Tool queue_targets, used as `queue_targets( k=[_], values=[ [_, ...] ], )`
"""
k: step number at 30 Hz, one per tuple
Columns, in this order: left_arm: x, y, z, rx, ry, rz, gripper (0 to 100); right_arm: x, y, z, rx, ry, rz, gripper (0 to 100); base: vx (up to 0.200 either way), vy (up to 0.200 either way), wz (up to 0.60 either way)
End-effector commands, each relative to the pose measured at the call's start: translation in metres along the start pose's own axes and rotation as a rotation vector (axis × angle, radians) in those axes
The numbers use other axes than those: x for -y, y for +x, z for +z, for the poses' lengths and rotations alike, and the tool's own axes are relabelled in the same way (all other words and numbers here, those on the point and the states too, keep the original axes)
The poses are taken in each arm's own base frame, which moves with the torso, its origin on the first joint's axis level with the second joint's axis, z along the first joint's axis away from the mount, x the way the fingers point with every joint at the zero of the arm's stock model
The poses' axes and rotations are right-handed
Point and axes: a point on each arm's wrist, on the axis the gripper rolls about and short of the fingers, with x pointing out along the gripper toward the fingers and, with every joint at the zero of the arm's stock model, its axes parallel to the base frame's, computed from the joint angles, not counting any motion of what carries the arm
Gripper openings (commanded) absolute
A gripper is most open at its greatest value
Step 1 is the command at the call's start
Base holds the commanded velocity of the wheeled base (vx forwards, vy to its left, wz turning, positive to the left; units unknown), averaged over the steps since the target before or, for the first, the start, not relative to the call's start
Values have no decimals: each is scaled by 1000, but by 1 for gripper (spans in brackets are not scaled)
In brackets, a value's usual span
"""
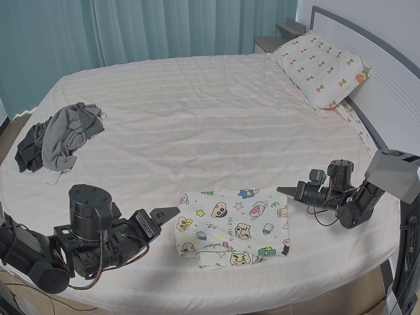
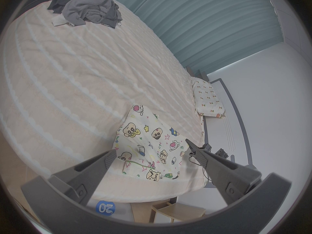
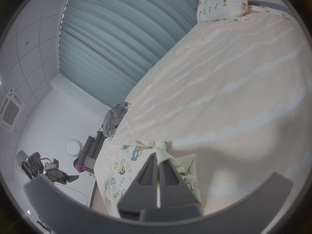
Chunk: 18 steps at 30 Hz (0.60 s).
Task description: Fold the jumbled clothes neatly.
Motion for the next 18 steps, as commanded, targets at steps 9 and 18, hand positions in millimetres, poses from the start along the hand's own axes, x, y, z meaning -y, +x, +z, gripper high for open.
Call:
queue_targets(
  k=[9,18],
  values=[
    [0,0,0,1,-1,2,100,4,7,9,25,-15,8,0,0,0,0],
    [-2,3,-1,-5,0,12,100,11,9,16,36,-12,-3,0,0,0,0]
  ],
)
